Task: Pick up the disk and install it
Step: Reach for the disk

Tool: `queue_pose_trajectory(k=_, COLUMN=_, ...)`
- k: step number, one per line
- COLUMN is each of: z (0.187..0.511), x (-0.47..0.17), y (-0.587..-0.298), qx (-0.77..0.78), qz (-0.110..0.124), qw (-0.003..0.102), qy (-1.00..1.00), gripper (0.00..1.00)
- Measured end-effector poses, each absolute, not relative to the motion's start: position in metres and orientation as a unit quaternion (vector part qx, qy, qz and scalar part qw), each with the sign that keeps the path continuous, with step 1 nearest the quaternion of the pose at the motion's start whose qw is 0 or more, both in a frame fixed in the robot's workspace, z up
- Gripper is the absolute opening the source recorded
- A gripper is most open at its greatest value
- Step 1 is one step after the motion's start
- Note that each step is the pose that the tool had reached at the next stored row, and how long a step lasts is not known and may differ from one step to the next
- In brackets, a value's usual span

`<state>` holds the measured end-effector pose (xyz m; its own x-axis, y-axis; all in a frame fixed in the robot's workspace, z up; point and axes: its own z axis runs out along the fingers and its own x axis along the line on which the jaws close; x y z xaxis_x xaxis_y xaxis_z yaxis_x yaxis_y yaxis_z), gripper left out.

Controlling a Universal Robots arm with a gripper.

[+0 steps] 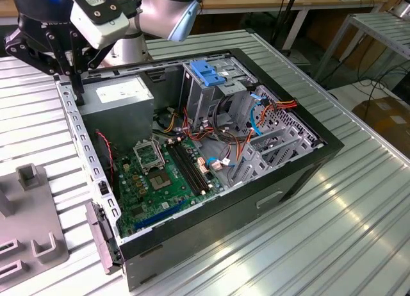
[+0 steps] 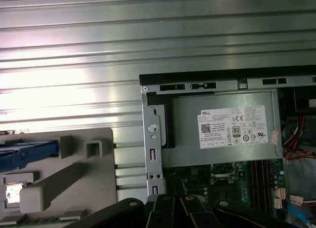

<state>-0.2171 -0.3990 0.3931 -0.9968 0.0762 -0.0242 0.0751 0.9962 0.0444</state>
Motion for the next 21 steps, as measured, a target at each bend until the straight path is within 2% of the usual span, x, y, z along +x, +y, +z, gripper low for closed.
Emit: queue_pose_trajectory(k=21, z=0.393, x=-0.232, y=-0.399, qx=0.038, qz=0.022, qw=0.013, qy=0.999, gripper=0.1)
